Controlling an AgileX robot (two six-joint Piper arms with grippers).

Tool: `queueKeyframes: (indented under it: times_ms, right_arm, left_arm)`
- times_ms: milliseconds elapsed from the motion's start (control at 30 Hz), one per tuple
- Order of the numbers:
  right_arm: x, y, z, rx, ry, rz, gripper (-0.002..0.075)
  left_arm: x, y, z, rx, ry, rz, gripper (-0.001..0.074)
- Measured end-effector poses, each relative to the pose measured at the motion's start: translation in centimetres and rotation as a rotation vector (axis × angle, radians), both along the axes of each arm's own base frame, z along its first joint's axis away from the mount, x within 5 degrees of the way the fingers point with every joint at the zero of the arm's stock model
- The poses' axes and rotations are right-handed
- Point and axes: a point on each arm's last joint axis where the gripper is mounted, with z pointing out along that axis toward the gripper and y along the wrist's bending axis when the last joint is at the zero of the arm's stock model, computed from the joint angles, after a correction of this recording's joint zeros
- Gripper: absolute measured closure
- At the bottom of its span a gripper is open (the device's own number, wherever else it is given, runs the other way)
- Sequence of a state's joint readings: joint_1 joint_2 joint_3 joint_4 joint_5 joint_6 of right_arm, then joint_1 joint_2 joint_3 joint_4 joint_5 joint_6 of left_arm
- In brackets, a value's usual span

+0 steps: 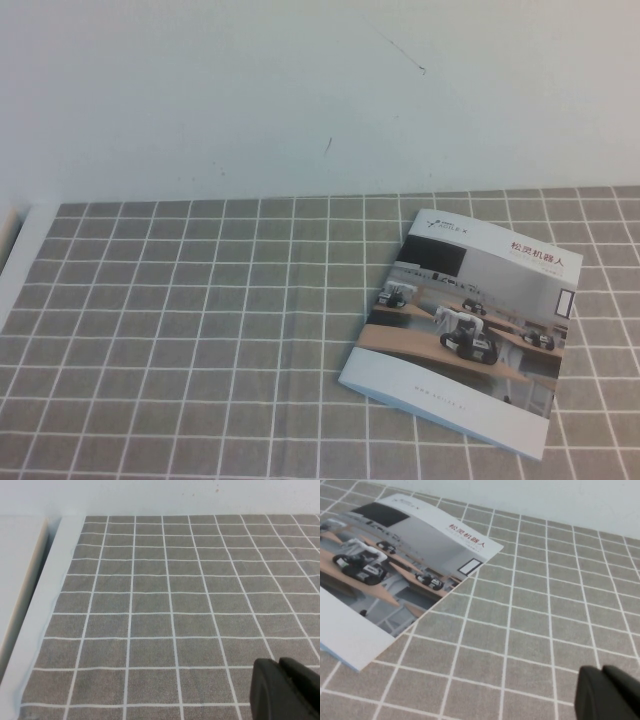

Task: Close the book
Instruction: 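Close the open booklet and leave it lying on the table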

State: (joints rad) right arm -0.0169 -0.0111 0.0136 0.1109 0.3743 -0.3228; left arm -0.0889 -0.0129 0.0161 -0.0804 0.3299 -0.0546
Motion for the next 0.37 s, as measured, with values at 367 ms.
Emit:
queueKeyframes:
  times_ms: [367]
  right_arm:
    - [0.02, 0.01, -0.02, 0.001, -0.004, -0.001, 0.0729]
  left_arm:
    - [-0.01, 0.01, 0.01, 0.001, -0.002, 0.000, 0.0738]
